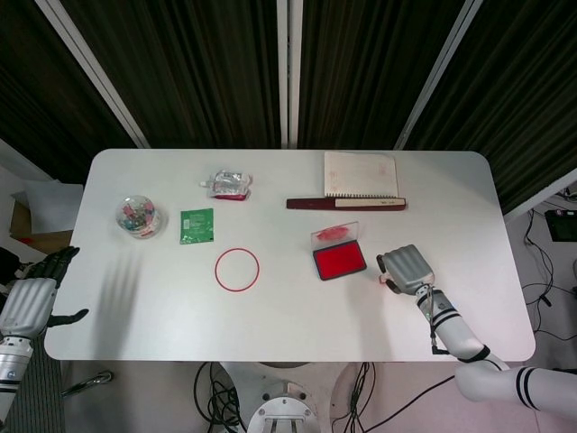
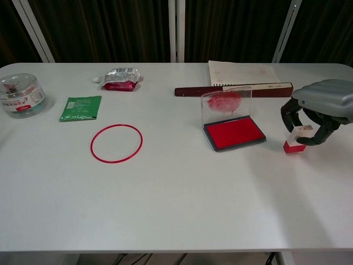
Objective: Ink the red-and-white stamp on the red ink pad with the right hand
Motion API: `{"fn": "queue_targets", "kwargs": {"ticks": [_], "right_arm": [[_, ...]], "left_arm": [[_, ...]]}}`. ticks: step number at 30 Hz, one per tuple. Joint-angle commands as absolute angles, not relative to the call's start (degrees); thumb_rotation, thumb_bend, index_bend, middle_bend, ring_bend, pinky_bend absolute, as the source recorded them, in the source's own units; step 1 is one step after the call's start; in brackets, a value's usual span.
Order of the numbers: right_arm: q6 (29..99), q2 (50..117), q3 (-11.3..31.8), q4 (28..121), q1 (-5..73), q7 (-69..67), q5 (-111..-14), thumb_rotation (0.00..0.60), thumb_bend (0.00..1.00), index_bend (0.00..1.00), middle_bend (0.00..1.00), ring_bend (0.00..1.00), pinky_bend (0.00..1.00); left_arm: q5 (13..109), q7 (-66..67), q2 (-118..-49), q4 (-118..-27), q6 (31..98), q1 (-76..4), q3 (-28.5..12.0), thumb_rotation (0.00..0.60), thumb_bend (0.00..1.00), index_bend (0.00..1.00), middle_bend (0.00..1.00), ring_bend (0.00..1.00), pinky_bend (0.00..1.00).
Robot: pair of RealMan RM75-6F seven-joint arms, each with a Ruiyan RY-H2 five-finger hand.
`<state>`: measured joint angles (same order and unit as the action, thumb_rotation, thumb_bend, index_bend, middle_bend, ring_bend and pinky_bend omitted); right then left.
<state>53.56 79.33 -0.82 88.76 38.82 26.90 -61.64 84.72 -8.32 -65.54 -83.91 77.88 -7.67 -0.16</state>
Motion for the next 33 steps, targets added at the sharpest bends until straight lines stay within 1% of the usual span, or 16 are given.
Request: {"fn": "queue_targets", "kwargs": {"ticks": [1,6,10,13,15,17,21,31,32,33], "right_arm": [[52.82,79.94,-0.78,87.87,38.67,26.11,-62.27,0.600,0.28,0.66,0.62,0.72,0.92],[52.36,80.44,-0.57,87.16,38.56,25.51,-63.20,0.600,0.28,0.66,0.62,0.72,0.92],[52.13,80.51,-0.42,86.85,38.42,25.07,-63.90,0.600,0.28,0.63,0.61,0.72,0.92],[51.52,80.32,-0.44,86.81,38.47,24.91,-64.17,0.600,0.26,0.56,0.57,0.72,0.92],[51.29,80.26,-0.40,86.76,38.46,24.75,-64.36,0.600,0.26,0.50,0.51,0.71,0.92],[50.92,80.11,-0.37,86.76,38.53,24.69,-64.50,0.600,0.25,0.46,0.47,0.71,0.92],[50.64,79.86,-0.28,87.06,38.54,24.59,-64.94,0.600,0.25,0.42,0.41,0.72,0.92],[50.73,79.66,-0.17,87.55,38.32,24.91,-65.63,0.600,0.24,0.39,0.37,0.72,0.92],[51.04,79.46,-0.15,87.79,38.21,24.94,-65.88,0.600,0.24,0.36,0.35,0.72,0.92],[51.41,79.14,-0.16,88.12,38.08,24.99,-66.21,0.600,0.24,0.30,0.32,0.72,0.92]], "left_arm": [[84.69,-8.24,-65.47,-84.00,77.93,-7.68,-0.22,0.600,0.07,0.04,0.07,0.09,0.18],[84.76,-7.97,-65.39,-84.33,77.87,-7.86,-0.35,0.600,0.07,0.04,0.07,0.08,0.18],[84.86,-7.86,-65.41,-84.40,77.71,-8.03,-0.36,0.600,0.07,0.04,0.07,0.09,0.18],[84.79,-7.86,-65.39,-84.40,77.67,-8.06,-0.41,0.600,0.07,0.04,0.07,0.08,0.18],[84.77,-7.87,-65.39,-84.36,77.64,-8.08,-0.41,0.600,0.07,0.04,0.07,0.08,0.18],[84.68,-7.89,-65.41,-84.28,77.55,-8.09,-0.41,0.600,0.07,0.04,0.07,0.08,0.18],[84.60,-7.99,-65.43,-84.17,77.53,-8.05,-0.39,0.600,0.07,0.04,0.07,0.08,0.18],[84.65,-8.56,-65.40,-83.67,77.79,-7.86,-0.35,0.600,0.07,0.04,0.07,0.08,0.18],[84.67,-8.62,-65.38,-83.66,77.82,-7.85,-0.35,0.600,0.07,0.04,0.07,0.08,0.18],[84.68,-8.67,-65.36,-83.64,77.86,-7.84,-0.36,0.600,0.07,0.04,0.07,0.08,0.18]]}}
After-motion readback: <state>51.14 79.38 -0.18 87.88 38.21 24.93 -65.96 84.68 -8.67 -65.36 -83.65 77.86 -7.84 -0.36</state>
